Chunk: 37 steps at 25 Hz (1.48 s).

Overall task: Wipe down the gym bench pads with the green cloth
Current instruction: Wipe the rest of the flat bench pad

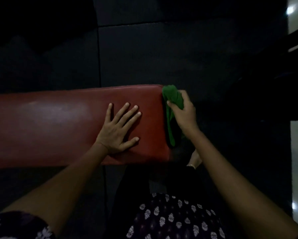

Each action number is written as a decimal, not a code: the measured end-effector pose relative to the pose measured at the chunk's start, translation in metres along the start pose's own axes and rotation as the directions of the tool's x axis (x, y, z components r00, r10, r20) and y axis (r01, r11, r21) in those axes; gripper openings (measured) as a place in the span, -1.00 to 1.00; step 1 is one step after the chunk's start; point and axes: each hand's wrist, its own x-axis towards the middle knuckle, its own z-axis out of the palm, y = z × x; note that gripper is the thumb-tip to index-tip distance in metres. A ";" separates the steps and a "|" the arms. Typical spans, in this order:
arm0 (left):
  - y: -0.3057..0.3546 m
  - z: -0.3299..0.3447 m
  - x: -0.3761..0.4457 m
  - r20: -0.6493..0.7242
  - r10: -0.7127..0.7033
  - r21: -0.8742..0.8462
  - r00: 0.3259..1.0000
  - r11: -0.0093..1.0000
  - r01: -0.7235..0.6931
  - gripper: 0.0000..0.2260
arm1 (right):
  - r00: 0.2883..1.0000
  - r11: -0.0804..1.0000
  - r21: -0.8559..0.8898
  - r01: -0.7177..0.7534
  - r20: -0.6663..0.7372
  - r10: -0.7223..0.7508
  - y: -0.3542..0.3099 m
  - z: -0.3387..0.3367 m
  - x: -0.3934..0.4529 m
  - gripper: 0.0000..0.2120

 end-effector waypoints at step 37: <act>0.061 0.002 0.122 -0.035 -0.973 -0.346 -0.226 -0.200 0.917 -0.37 | 0.416 0.830 -0.380 0.409 0.887 0.202 -0.085 -0.012 0.154 -0.73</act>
